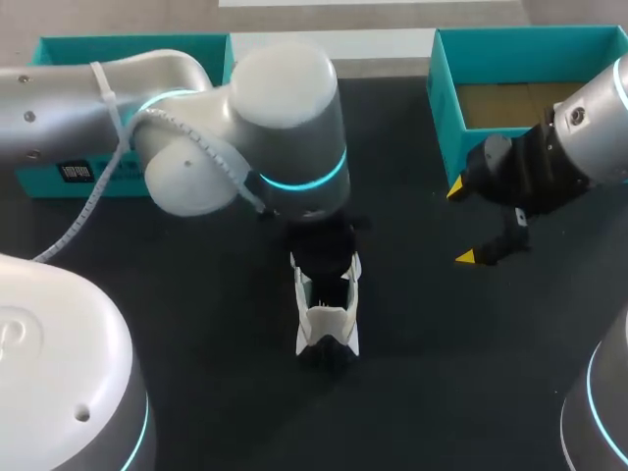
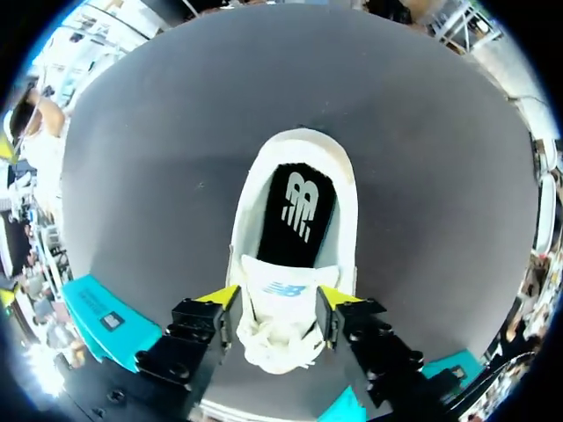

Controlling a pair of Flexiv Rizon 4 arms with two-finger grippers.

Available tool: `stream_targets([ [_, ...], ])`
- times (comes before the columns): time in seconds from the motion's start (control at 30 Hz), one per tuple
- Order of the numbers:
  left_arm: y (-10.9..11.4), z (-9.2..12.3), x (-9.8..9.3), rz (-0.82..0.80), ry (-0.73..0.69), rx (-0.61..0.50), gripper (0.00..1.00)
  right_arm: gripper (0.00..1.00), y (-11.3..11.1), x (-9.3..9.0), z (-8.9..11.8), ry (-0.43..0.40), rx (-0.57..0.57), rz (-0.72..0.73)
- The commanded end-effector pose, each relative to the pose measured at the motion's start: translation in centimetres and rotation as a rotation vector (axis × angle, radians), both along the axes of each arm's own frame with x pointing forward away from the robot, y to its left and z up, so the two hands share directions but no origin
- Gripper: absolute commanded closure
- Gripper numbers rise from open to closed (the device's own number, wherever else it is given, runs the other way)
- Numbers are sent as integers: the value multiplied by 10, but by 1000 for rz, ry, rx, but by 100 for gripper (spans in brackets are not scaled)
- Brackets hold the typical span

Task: Take the shoe out of the shoebox, open the shoe tongue, remove and reinsert the insole, then place the shoe into the shoebox

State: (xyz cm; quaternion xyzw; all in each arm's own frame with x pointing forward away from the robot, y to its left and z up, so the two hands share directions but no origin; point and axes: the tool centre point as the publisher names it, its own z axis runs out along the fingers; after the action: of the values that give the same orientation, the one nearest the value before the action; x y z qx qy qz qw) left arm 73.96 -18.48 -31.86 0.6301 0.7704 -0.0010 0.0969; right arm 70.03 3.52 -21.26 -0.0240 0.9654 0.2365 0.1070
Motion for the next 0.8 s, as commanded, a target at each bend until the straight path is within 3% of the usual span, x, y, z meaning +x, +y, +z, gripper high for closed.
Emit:
stream_targets([
  [0.03,31,33,-9,64,32,2,0,0,1,0,-1,-1,-3,-3],
  [0.57,34,35,-12,78,70,29,0,0,1,0,-1,-1,-3,-3],
  [0.73,36,19,-26,506,129,118,0,0,1,0,-1,-1,-3,-3],
  [0.8,38,16,-30,685,184,93,0,0,1,0,-1,-1,-3,-3],
])
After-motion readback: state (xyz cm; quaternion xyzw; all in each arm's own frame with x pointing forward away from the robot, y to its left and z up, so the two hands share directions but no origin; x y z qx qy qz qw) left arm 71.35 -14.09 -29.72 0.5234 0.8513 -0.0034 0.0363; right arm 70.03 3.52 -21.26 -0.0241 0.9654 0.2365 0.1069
